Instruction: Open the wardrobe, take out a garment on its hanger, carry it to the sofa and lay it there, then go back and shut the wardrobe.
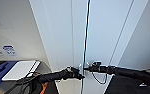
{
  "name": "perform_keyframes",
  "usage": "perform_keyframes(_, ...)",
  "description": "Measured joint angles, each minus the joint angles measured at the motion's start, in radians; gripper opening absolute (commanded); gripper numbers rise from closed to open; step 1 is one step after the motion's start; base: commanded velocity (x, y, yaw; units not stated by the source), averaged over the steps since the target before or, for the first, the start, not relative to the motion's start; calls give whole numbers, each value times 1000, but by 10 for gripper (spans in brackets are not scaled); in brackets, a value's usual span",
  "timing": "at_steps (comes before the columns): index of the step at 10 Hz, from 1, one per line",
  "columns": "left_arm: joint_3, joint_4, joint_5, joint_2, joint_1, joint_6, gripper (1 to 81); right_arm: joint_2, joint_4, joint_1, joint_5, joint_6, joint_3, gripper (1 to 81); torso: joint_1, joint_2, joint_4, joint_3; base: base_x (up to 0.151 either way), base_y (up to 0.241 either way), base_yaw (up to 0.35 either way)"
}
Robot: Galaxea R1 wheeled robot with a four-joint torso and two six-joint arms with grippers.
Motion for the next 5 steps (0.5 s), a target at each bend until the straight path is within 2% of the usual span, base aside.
perform_keyframes(5, 125, 0, -8, -83, 22, -3, 811, -8, 0, -11, 14, -2, 24, 811, 0, 0, 0, 0, 0, 0, 0)
